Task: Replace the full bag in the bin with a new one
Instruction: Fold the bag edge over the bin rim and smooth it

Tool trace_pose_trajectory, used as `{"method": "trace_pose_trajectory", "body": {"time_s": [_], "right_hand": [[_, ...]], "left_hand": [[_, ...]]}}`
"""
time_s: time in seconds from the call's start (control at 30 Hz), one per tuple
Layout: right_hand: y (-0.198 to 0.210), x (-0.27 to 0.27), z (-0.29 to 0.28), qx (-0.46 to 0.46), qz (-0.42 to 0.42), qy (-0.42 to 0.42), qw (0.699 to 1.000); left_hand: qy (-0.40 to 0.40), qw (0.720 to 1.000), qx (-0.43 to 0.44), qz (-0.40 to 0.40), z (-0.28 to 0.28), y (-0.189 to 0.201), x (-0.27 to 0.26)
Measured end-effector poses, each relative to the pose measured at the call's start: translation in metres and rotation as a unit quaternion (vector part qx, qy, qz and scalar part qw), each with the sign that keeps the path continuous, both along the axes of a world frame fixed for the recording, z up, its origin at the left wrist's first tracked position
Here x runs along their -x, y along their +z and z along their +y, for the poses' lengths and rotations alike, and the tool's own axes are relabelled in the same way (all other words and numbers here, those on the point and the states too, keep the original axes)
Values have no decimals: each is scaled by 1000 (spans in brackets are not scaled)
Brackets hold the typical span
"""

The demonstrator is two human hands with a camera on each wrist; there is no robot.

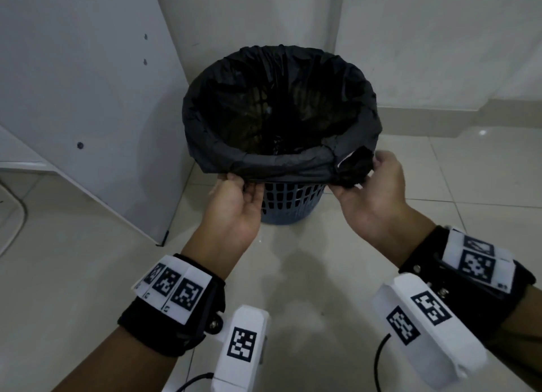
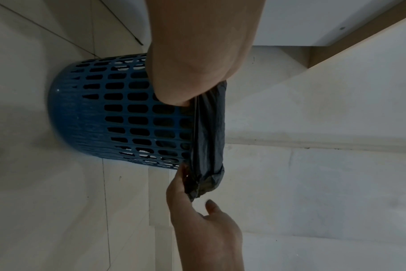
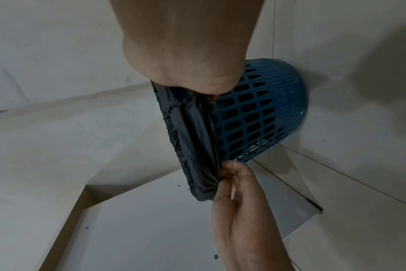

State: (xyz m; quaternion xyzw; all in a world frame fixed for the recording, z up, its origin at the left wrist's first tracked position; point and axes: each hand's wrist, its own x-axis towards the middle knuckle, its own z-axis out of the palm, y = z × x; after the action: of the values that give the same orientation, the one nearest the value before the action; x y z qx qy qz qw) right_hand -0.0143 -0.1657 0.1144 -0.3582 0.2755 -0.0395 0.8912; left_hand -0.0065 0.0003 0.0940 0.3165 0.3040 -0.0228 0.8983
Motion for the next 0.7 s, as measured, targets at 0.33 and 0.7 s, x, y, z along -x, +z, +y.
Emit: {"method": "trace_pose_trajectory", "body": {"time_s": [0.33,0.7], "right_hand": [[-3,-31,-23,79,28,46,995],[7,11,-11,150,93,104,979]], "left_hand": [[14,999,7,-42,1,-7,-3],[-11,1000,0,-29,1,-6,-2]]}}
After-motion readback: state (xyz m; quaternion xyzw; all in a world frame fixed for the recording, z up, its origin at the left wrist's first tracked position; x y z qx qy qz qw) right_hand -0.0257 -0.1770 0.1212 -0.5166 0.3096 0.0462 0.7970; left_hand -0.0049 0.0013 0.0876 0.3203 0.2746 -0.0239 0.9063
